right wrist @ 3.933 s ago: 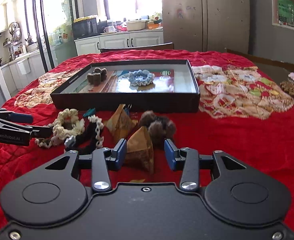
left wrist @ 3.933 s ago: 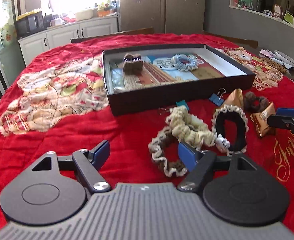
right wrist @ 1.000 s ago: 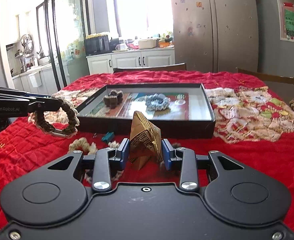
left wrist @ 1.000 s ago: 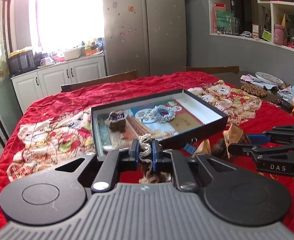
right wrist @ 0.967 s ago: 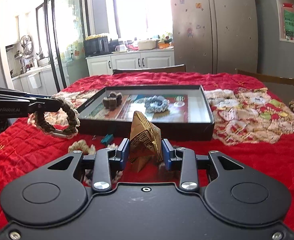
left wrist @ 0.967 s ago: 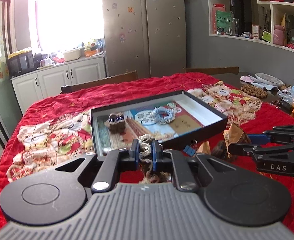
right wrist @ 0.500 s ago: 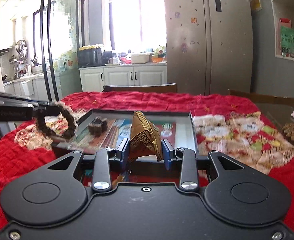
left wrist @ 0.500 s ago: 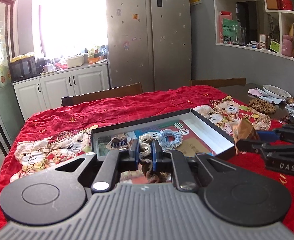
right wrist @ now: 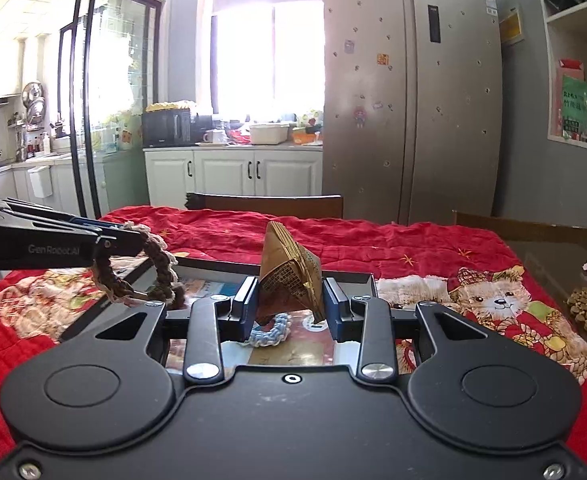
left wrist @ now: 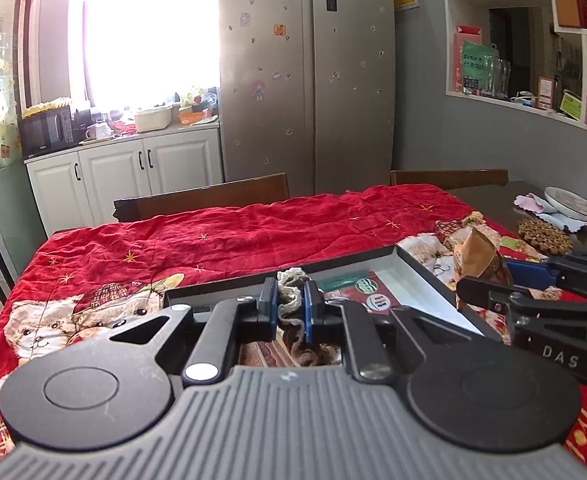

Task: Organize objects
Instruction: 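Carry the scrunchie and paper packet into the box and open both tools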

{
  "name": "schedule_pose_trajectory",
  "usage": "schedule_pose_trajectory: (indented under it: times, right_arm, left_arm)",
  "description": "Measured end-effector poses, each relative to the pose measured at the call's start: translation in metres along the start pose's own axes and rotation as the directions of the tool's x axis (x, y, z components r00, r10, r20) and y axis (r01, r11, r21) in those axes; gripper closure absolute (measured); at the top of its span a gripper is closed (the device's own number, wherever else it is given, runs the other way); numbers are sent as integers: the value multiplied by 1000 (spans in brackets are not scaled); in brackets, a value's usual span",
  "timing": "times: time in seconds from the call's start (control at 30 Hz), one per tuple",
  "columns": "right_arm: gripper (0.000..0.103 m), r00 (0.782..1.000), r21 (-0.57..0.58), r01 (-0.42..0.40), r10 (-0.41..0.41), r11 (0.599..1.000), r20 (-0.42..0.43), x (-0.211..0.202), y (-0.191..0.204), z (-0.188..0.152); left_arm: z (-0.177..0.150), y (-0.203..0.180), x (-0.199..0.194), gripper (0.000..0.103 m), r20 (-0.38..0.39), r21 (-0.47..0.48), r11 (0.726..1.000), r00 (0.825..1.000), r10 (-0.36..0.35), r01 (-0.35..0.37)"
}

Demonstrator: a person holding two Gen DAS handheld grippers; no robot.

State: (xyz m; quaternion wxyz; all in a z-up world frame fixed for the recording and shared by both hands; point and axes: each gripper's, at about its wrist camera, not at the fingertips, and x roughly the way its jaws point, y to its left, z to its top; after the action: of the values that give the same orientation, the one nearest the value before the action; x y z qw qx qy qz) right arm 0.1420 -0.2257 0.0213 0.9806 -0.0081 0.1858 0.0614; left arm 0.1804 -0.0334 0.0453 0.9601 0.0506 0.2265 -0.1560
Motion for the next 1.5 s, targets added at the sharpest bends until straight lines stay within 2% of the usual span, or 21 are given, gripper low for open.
schedule_pose_trajectory:
  times: [0.33,0.63,0.93,1.5]
  right_arm:
    - [70,997,92,16,-9,996,-83,68,-29,-9]
    - [70,993,101,20,-9,995,-115,107,-41,-7]
    - [70,989,75,4,7,997,-149,129,-36,-11]
    - [70,973,108,-19,43,994,-228,157,-38,-21]
  left_arm:
    - [6,5,47,87,-50,-30,999,999,10,-11]
    - [1,6,85,87,-106,-58,998,994,17,-23]
    - [-6,9,108,87,-147,-52,998,988,39,-47]
    - [-17,8,127,86,-203,-27,998,978,56,-63]
